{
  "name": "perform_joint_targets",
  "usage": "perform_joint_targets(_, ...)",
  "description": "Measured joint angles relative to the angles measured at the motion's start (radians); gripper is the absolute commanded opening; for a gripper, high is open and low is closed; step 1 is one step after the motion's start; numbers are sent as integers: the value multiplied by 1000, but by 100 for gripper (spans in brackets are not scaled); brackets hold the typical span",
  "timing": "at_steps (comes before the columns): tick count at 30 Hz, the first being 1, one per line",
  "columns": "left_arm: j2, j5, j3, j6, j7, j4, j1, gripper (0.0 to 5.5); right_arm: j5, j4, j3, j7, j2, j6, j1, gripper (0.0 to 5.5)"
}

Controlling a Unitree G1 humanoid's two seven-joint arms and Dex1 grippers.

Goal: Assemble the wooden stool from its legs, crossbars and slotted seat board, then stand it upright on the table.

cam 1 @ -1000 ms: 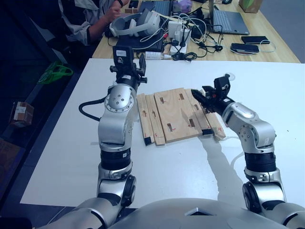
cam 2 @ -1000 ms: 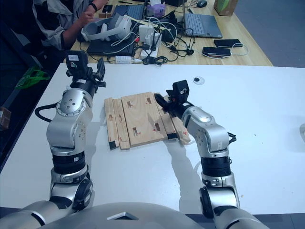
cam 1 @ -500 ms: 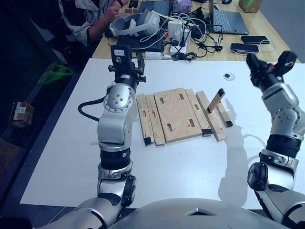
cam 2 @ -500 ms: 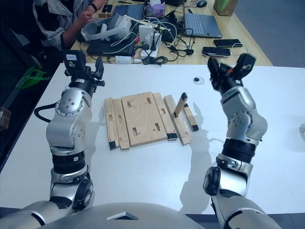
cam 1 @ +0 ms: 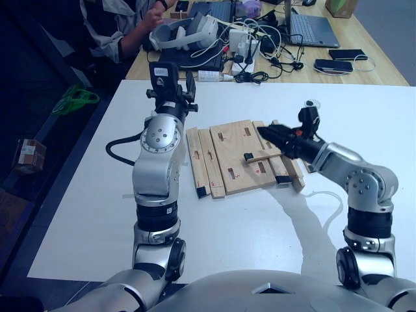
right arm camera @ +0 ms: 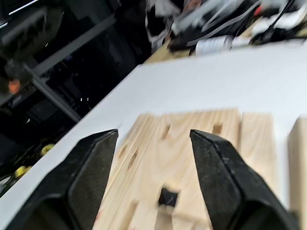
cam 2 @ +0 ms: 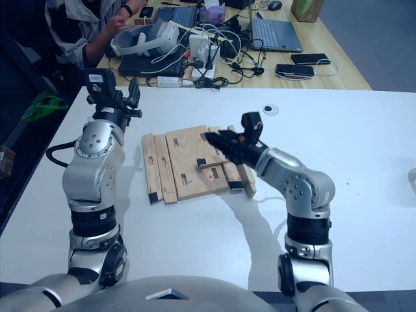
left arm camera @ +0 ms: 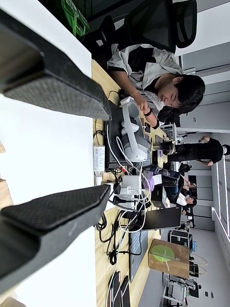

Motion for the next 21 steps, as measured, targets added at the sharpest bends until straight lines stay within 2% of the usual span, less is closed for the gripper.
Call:
perform_joint_targets(3, -9, 0, -1, -3, 9, 8, 2, 246, -183, 242, 58, -44, -45, -89, -159, 282)
perform_joint_targets(5, -18, -1, -5, -6, 10, 12, 2, 246, -293, 417, 151, -31, -47, -138, -217, 282)
perform_joint_targets(8, -22, -1, -6, -8, 11, 17, 1, 246, -399, 654, 221, -3, -44, -205, -256, 282)
perform_joint_targets(13, -27, -1, -10, -11, 11, 18, 1, 246, -507, 956, 222, 3, -36, -336, -379, 282)
perform_joint_targets(18, -29, -1, -10, -11, 11, 19, 1, 246, -538, 1161, 207, 69, -19, -410, -496, 282)
perform_joint_targets(21, -29, -1, -11, -11, 11, 22, 0, 246, -565, 1273, 201, 94, -9, -426, -542, 252)
